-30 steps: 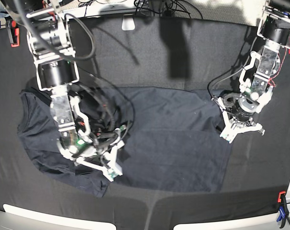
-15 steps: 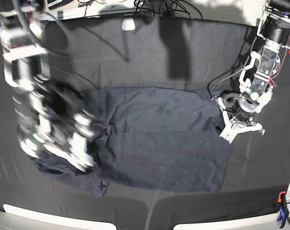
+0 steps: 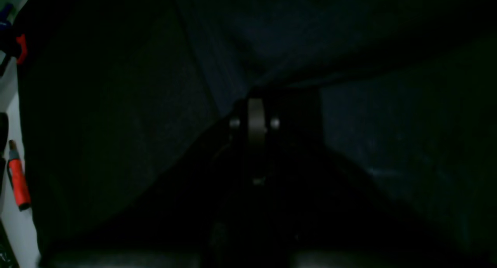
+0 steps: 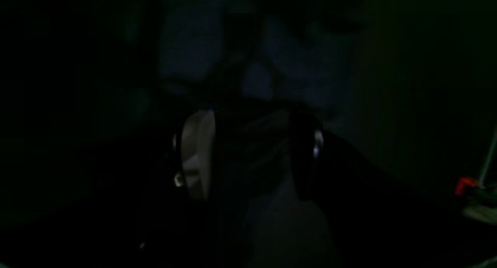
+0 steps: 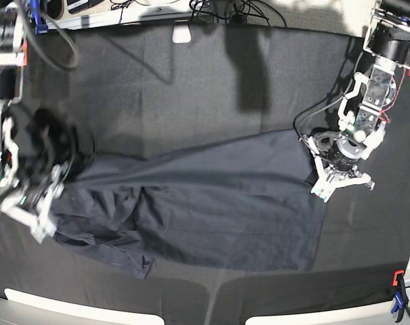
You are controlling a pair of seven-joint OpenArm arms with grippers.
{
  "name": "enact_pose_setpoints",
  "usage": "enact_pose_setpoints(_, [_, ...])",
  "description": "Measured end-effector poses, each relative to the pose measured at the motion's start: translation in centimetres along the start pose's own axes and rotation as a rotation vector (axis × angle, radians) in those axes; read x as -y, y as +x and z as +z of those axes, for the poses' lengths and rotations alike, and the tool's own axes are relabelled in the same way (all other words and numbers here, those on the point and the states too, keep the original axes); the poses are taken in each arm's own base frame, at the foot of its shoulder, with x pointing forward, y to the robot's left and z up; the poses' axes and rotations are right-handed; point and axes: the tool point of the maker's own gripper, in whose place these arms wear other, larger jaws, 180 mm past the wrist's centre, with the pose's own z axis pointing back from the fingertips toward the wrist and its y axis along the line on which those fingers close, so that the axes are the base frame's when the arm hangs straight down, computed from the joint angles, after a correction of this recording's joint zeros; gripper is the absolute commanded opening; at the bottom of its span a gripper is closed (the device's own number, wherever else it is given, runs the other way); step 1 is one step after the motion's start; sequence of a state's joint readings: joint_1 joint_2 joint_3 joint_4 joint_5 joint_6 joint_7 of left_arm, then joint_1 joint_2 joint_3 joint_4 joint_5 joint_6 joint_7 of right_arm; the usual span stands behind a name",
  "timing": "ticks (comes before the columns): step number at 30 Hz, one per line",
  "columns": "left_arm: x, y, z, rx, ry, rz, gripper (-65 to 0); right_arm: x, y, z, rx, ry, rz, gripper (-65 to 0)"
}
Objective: Layout the t-shirt on the table in an organized manner, then fold the t-shirt properly
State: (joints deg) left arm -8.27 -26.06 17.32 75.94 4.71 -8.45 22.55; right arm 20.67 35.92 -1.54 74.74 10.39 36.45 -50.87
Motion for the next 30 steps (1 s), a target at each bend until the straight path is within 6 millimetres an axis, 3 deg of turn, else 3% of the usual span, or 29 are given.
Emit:
enact_pose_setpoints(3, [-0.1, -0.5, 0.0, -0.028, 0.003, -0.007, -65.0, 0.3, 1.8, 0.5, 0.051, 0.016, -0.027, -35.5])
enact_pose_setpoints(8, [-1.1, -2.6, 0.2, -0.147, 0.046, -0.106, -65.0, -1.0, 1.9, 0.9, 0.030, 0.110, -0.062, -35.5])
enact_pose_setpoints(12, [-2.1, -1.9, 0.4, -0.083, 0.061, -0.139, -37.6, -0.6, 1.7, 1.0, 0.023, 0.102, -0.059, -35.5])
enact_pose_setpoints(14, [-2.8, -1.6, 0.5, -0.053, 0.071, -0.153, -32.6, -0.4, 1.5, 1.1, 0.019, 0.097, -0.058, -35.5])
enact_pose_setpoints(20, [-5.9, -1.2, 0.8, -0.056, 0.200, -0.113, -32.3, -0.3, 0.7, 1.2, -0.020, 0.095, -0.055, -35.5])
enact_pose_setpoints(25, [-6.2, -2.4, 1.3, -0.165, 0.203, -0.045, -32.3, -1.1, -0.3, 1.3, -0.073, 0.135, -0.070, -35.5])
enact_pose_setpoints(27, [-5.7, -1.4, 1.4, -0.131, 0.178, 0.014, -32.3, -1.6, -0.8, 1.2, -0.076, 0.155, -0.076, -35.5])
enact_pose_setpoints(30, [-4.7, 1.8, 1.7, -0.038, 0.141, 0.082, -32.3, -1.6, -2.9, 1.2, -0.121, 0.152, -0.070, -35.5])
